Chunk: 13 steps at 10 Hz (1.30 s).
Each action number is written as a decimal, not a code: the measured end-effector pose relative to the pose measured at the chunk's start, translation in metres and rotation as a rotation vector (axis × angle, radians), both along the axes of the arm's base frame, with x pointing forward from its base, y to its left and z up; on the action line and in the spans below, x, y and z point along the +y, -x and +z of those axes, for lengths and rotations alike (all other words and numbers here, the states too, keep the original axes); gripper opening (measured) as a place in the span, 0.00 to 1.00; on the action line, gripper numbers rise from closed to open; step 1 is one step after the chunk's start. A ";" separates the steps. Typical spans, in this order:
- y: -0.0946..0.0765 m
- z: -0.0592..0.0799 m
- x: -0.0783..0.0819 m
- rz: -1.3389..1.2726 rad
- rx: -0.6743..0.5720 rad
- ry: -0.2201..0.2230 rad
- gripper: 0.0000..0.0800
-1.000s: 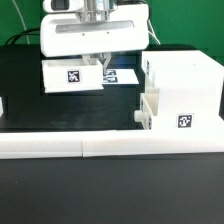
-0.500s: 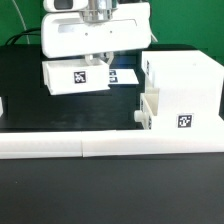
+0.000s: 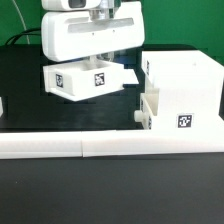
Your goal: Assemble drawer
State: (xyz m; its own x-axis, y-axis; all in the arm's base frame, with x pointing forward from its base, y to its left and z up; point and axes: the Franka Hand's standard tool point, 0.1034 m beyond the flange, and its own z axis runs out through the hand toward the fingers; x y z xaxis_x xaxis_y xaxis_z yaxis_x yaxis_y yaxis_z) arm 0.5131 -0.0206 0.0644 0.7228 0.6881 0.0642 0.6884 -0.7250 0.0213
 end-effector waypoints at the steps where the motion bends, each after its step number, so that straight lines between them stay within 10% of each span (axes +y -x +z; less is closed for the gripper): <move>1: -0.004 0.002 -0.003 0.052 0.006 0.003 0.05; 13: -0.017 0.000 -0.011 0.746 0.021 0.082 0.05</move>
Offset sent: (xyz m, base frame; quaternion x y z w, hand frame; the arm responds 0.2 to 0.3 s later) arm 0.0000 0.0000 0.0000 0.0000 0.0000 -0.1938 0.9810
